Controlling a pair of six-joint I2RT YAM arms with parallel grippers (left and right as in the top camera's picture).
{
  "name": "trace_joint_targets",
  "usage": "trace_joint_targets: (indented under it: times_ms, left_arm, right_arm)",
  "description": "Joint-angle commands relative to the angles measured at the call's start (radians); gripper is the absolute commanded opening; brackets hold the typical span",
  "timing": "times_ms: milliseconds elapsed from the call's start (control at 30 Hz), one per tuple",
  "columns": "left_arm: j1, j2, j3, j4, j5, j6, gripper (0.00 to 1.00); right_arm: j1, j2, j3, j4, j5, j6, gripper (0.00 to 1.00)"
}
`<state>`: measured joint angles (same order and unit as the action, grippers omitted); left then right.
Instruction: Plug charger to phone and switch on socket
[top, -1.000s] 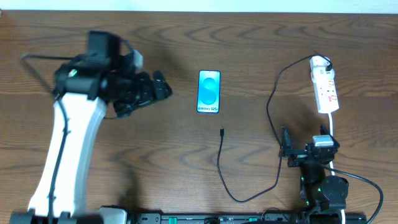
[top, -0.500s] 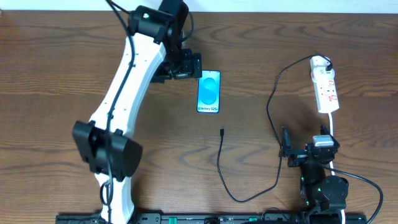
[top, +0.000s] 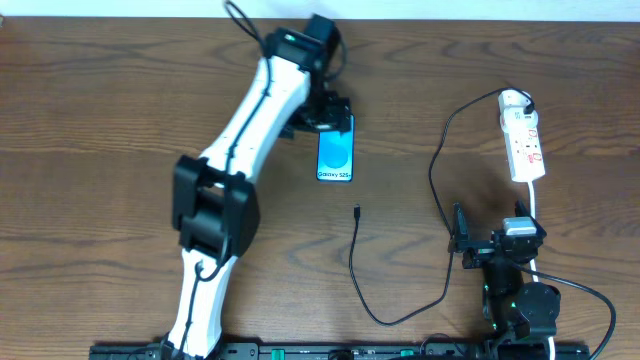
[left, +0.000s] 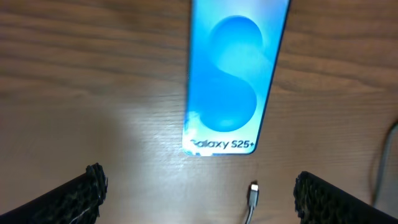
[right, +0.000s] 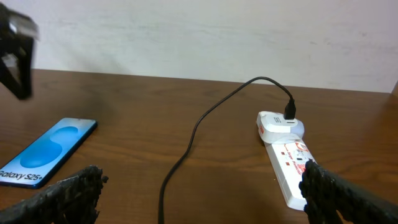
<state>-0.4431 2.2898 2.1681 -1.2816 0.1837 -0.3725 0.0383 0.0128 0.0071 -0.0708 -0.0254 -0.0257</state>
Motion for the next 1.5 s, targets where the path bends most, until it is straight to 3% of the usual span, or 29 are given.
trace_joint_targets:
  times_ms: [0,233,767,1467]
  left_arm:
    - [-0.012,0.045,0.018,0.031,-0.021,0.02,0.98]
    - [-0.014,0.073,0.006,0.115,-0.019,-0.006,0.98]
    - [-0.064,0.18,-0.001,0.156,-0.021,-0.01,0.98]
    - [-0.076,0.182,-0.039,0.188,-0.091,-0.01,0.98]
  right_arm:
    - [-0.005,-0.004,-0.001,-0.005,0.005,0.014,0.99]
    - [-0.005,-0.004,-0.001,-0.005,0.005,0.014,0.99]
    - [-0.005,-0.004,-0.001,-0.005,0.005,0.014,0.99]
    - [-0.005,-0.004,-0.001,-0.005,0.005,0.014,0.99]
